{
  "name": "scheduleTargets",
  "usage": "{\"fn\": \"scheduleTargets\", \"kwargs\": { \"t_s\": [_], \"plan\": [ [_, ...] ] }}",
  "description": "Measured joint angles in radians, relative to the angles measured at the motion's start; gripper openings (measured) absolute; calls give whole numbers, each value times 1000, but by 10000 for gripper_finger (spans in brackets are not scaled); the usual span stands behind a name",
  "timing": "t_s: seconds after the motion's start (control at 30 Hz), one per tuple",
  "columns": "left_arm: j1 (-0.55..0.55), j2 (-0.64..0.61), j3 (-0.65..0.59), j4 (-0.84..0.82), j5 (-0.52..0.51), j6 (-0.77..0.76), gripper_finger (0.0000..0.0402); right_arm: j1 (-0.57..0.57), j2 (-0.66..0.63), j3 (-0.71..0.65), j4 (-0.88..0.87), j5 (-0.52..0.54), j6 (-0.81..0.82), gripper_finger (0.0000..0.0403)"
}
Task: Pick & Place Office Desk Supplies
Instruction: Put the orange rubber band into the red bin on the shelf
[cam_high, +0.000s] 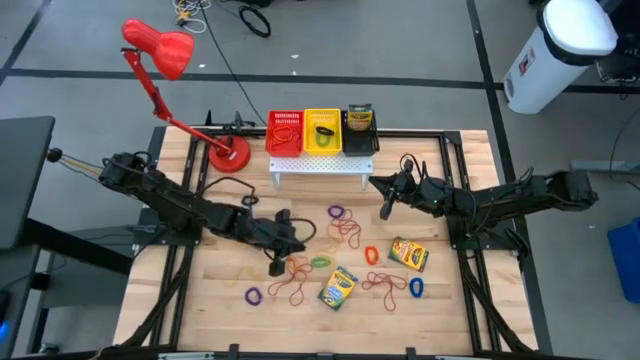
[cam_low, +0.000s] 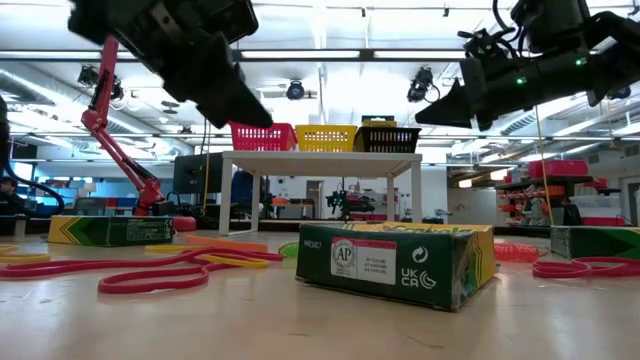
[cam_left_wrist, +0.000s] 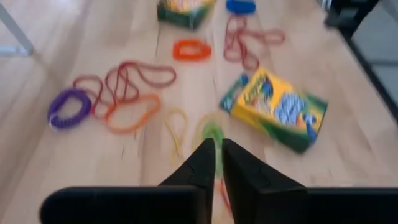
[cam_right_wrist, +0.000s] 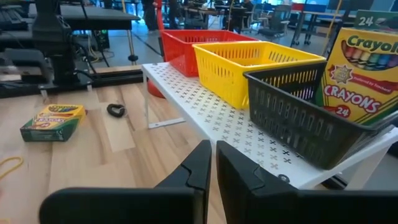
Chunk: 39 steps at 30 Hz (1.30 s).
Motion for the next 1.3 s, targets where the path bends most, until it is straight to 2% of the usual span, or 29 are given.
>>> {"fn": "scheduleTargets", "kwargs": {
  "t_s": [0.2,0.37,0.5,0.57,0.73,0.93,1.07,1.3],
  "plan": [
    [-75,34,82,-231,-40,-93,77,0,0,0,-13,0,0,33],
    [-126,133,121,-286,-72,-135,102,0,0,0,-17,0,0,33],
    [-122,209,143,-283,-103,-144,112,0,1,0,-16,0,0,33],
    [-110,237,146,-295,-86,-143,114,0,1,0,-14,0,0,33],
    [-87,290,152,-299,45,-107,114,0,1,0,-19,0,-1,33],
    [-90,304,153,-350,36,-86,114,0,1,0,-15,0,-1,33],
    [-89,301,153,-355,29,-91,97,0,1,0,-20,0,-1,33],
    [-89,279,170,-366,15,-88,11,0,1,0,-20,0,-1,33]
  ]
}}
